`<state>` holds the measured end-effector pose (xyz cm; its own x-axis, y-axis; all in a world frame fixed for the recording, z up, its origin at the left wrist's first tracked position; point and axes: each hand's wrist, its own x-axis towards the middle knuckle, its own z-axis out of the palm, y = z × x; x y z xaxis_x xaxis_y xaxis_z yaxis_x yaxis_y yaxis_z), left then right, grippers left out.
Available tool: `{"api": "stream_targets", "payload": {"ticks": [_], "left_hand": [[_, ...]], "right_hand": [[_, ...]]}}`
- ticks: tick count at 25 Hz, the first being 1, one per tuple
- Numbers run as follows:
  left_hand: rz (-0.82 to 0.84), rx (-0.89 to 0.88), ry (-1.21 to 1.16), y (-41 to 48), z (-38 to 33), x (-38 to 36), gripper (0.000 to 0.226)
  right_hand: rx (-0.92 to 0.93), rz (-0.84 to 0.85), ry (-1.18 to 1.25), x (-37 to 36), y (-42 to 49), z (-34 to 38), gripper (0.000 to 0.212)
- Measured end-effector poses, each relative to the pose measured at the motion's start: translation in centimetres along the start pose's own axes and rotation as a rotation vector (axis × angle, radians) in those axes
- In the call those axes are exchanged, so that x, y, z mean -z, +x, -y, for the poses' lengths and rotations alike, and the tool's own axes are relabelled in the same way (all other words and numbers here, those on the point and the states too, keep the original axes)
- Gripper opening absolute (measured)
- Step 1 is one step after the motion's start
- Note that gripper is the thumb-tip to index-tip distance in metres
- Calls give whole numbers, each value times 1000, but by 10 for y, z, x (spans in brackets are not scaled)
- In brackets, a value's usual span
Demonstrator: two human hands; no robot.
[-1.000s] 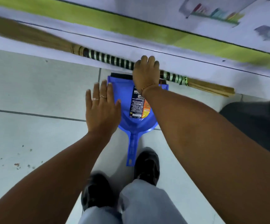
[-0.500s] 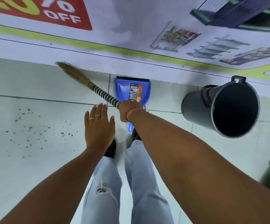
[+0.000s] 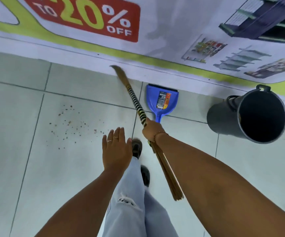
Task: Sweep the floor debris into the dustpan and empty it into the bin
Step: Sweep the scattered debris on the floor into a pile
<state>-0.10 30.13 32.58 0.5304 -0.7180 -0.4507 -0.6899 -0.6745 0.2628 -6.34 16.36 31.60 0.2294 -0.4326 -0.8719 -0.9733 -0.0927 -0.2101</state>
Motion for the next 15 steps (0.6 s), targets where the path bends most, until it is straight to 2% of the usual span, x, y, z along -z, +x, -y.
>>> {"api": "stream_targets", "payload": {"ticks": [2,5,11,15], "left_hand": [[47,51,-14,-31,13,-10,49],[65,89,-30,-73,31,-21,50],[32,138,63,-92,106,-30,49],[4,141,44,-98,147,-22,48]], "right_hand": [[-41,-53,-38,-30,-12,-5,42],[-27,-61,-94,-75,-26,0,39],[96,-19,-197,-133,-30,49,38],[132,-34,-260,-161,-36,81,36]]}}
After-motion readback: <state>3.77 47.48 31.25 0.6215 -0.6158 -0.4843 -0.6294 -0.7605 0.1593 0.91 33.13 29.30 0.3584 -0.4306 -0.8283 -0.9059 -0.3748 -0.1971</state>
